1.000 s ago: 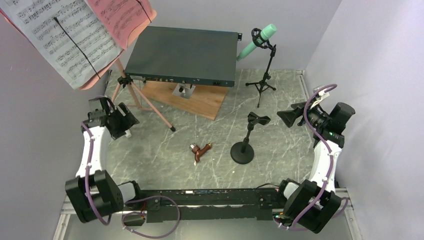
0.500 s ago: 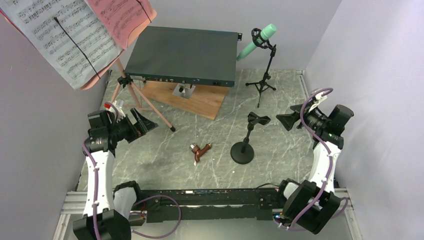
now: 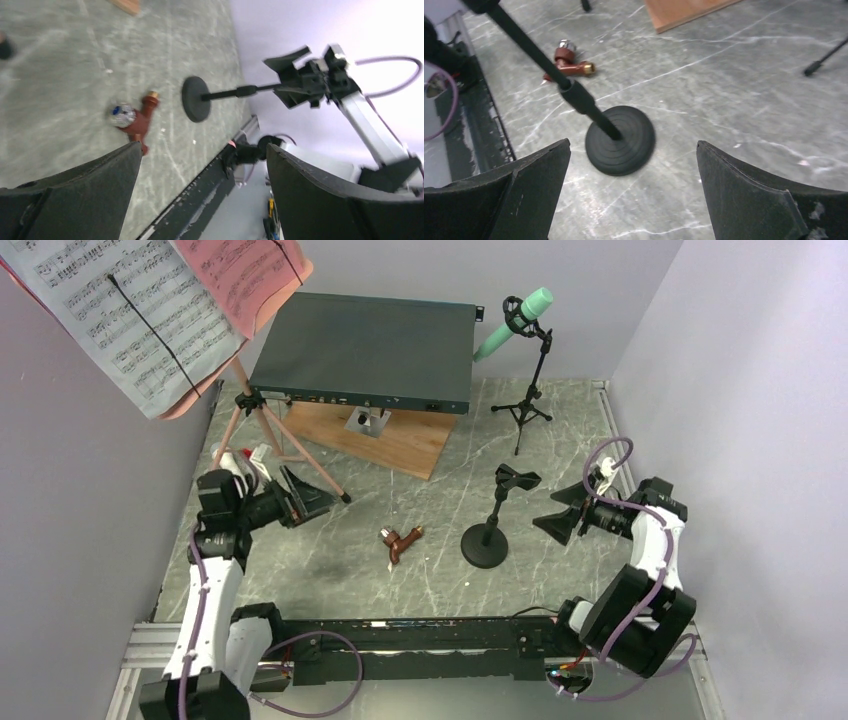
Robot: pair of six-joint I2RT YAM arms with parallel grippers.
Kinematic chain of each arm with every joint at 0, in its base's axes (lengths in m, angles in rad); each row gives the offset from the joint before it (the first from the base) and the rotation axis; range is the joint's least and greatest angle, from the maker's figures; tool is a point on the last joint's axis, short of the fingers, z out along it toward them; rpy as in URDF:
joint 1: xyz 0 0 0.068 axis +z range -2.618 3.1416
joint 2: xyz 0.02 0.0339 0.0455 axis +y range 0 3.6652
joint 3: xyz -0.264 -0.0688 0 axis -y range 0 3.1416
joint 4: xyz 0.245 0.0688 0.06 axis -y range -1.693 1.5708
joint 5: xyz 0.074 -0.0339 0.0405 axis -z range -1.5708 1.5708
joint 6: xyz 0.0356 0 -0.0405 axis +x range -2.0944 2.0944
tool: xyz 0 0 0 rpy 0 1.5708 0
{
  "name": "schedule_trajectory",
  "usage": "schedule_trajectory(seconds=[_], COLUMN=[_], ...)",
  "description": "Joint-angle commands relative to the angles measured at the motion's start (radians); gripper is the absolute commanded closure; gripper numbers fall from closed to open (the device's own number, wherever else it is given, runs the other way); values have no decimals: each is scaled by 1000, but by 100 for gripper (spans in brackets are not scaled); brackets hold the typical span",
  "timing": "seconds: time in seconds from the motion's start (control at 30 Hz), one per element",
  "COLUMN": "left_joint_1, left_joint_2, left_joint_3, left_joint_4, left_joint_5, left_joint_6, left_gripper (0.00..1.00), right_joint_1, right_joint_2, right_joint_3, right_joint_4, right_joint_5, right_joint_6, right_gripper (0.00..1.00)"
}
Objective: Pack up the instrument practice props
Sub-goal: Pick up the microphone stand at the center of the board.
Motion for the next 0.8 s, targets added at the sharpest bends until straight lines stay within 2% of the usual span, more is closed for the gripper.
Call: schedule_trajectory(seconds=[0.0,0.03,0.13,0.27,0.4,0.6,0.7,0.77], left_joint_1=[-173,-232,-404,-562,-751,-1064,-1127,-1130], left_joint_2=[-82,-92,-123,-106,8,205,304,382], left_joint_3=[46,50,37,21,61,125,128,141], left_joint_4=[34,18,38,137,250,396,531,608], left_joint_5=[-2,-60,-227,-390,-522,-816,-864,-854], left_joint_6=[-13,11,41,82,199,493,583,586], left_gripper=[1,1,0,1,0,1,1,0], right_joint_1=[-2,-2,-3,-2,-1,13,25,27], right_joint_2=[84,106,132,127,124,125,121,119], right_joint_3=[49,52,42,17,13,0,-3,-2], right_joint_4=[-492,-526,-532,-532,-531,-533,-534,-534], right_joint_5=[-114,-115,-116,-132,-123,-110,-107,-106], right_joint_6=[-612,-676,-697,-721,-735,-766,-773,-773], right_gripper=[0,0,0,0,0,0,0,0])
